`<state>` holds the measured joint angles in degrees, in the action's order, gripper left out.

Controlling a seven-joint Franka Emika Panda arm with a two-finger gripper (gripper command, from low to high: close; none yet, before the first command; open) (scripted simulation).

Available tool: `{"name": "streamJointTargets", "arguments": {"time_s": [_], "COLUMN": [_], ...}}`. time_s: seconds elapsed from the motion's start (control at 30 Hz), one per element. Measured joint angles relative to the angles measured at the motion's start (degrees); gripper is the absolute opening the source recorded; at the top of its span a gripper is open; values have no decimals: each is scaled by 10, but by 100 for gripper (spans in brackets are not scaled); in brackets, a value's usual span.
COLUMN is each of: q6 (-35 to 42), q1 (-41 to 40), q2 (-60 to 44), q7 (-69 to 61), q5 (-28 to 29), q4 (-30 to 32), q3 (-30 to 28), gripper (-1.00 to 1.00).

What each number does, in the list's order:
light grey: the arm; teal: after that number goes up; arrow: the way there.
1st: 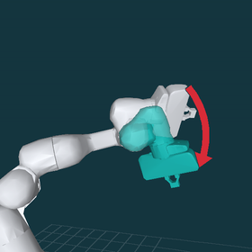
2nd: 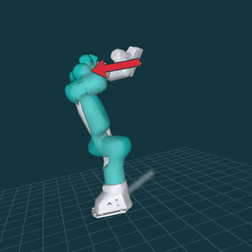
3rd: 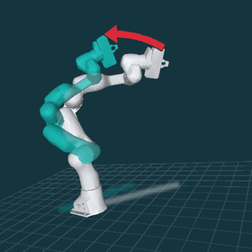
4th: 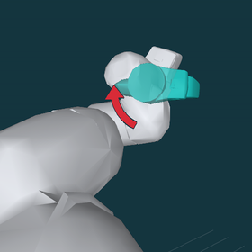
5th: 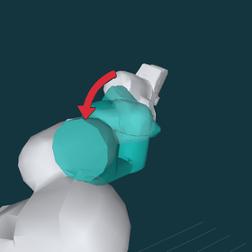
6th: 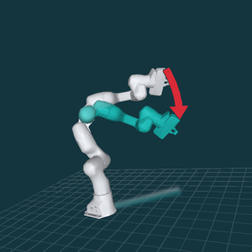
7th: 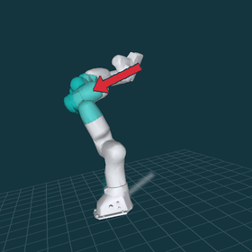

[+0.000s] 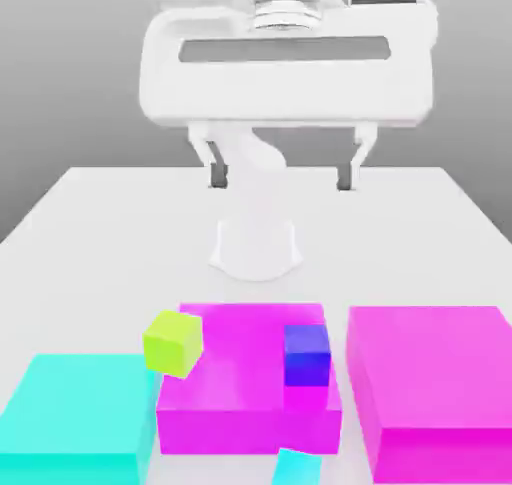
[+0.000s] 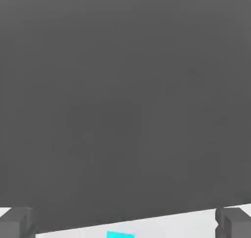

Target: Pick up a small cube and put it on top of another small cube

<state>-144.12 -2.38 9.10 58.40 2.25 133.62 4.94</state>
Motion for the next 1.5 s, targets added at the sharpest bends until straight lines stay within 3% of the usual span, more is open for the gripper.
{"name": "streamJointTargets", "arguments": {"time_s": [0.4, 0.57, 0.6, 0.8, 1.07, 1.3, 1.5], "q6": [-84, -154, -165, -172, -76, -9, 48], "q1": [16, 28, 30, 31, 17, 12, 43], "q2": [-249, -353, -368, -375, -238, -92, 33], "q7": [85, 102, 104, 105, 53, -109, -271], "q5": [15, 27, 29, 31, 21, 6, -34], "q4": [13, -2, -6, -7, 36, 113, 180], "q3": [3, -10, -12, -13, 8, 32, 16], "gripper": [0, 0, -100, -100, -100, -100, -100]}}
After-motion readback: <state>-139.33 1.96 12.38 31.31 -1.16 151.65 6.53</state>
